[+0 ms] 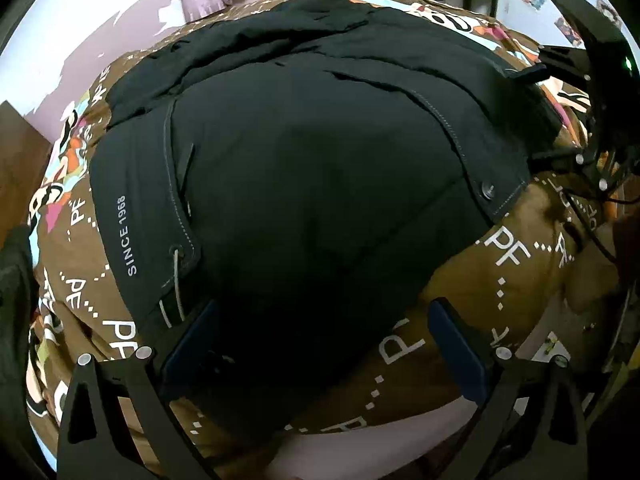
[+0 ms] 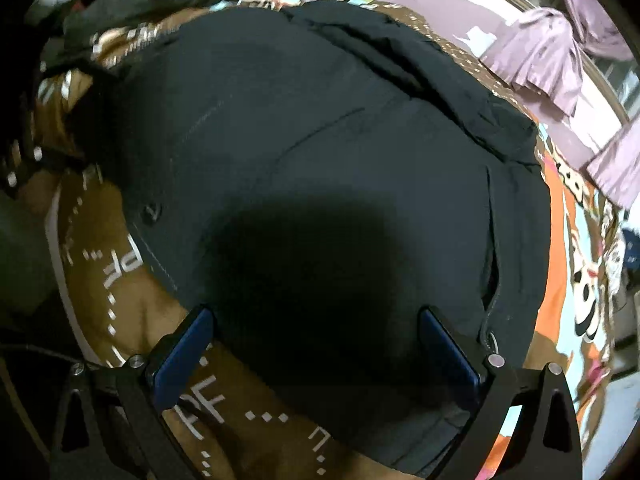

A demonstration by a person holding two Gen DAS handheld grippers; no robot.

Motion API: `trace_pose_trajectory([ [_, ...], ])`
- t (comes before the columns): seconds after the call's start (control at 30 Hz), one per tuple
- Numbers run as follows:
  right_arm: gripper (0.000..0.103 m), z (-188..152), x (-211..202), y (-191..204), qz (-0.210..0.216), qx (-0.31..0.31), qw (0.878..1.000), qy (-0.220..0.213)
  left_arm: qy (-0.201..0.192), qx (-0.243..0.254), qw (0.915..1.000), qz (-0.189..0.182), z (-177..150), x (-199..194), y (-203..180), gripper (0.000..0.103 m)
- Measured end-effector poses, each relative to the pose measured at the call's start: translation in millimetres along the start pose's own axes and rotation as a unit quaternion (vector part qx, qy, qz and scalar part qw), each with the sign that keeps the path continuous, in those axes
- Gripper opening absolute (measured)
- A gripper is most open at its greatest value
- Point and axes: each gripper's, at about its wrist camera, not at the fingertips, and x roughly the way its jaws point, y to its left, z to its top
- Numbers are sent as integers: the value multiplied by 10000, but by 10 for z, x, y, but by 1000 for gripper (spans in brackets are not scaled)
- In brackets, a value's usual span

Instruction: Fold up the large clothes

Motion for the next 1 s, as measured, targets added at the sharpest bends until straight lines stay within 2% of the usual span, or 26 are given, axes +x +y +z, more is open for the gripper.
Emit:
trace_pose_trajectory([
  [0.17, 103, 14, 100, 20, -345, -273, 9990, 70, 16, 67, 9999, 79, -35, 21, -2, 101],
  [0.23, 103, 41, 158, 21, -627, -358, 9974, 22, 13, 113, 9999, 111, -50, 31, -4, 101],
  [0.37, 103, 164, 280, -73, -1036, -207, 9944, -92, -17, 136, 9997, 194, -78, 48, -7, 101],
  [0.5, 103, 442, 114, -414, -720, 517, 9956, -316, -42, 87, 9994, 342, -86, 34, -13, 101],
  [0.63, 103, 702, 10, -715, -387, 989, 9934, -428, -141, -46, 9992, 369, -71, -38, 35, 101],
  [0.83, 103, 947, 31, -854, -215, 1131, 9928, -322, -107, 140, 9980, 605, -72, -24, -2, 101],
  [1.0, 103, 871, 85, -754, -42, 1388, 9902, -170, -8, 240, 9971, 726, -100, 98, -17, 101],
])
